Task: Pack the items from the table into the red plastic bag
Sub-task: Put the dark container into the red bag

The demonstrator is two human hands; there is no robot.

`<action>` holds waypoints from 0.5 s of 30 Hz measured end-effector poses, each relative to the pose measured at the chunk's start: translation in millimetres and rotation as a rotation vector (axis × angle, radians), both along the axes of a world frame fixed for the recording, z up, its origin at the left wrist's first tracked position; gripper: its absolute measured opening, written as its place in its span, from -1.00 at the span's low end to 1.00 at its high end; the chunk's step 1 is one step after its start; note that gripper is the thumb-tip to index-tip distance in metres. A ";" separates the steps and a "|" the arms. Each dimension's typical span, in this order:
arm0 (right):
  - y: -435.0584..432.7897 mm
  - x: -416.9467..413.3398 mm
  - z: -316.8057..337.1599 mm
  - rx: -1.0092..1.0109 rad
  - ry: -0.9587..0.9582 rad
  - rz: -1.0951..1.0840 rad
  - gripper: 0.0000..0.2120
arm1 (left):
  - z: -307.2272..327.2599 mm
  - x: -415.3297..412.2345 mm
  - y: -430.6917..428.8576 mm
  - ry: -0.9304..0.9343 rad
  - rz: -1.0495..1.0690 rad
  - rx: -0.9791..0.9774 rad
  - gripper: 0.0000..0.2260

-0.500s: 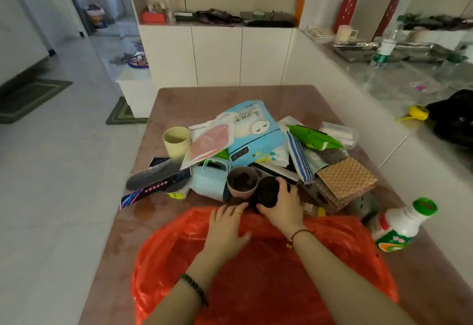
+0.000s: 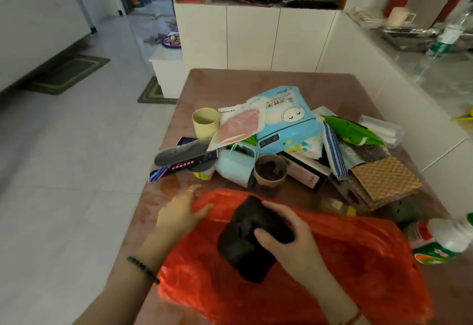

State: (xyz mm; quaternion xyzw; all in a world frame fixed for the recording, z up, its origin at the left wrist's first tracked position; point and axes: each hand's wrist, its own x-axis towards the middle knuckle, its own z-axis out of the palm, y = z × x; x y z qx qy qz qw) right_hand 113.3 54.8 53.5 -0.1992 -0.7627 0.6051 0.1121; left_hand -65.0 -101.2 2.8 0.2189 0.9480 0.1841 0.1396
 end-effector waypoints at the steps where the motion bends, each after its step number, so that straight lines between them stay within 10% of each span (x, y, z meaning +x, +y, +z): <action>1: -10.2 -9.9 -9.5 0.024 -0.113 0.088 -0.56 | 1.8 -3.5 -4.9 -0.084 0.042 0.053 -0.55; 10: -43.2 -75.7 -52.6 0.146 -0.319 0.092 -0.52 | 6.6 -4.0 -16.8 -0.188 0.155 0.323 -0.89; 15: -4.6 -72.4 -23.9 0.327 0.029 -0.243 -0.77 | 8.7 -8.6 -17.2 -0.094 0.176 0.367 -0.92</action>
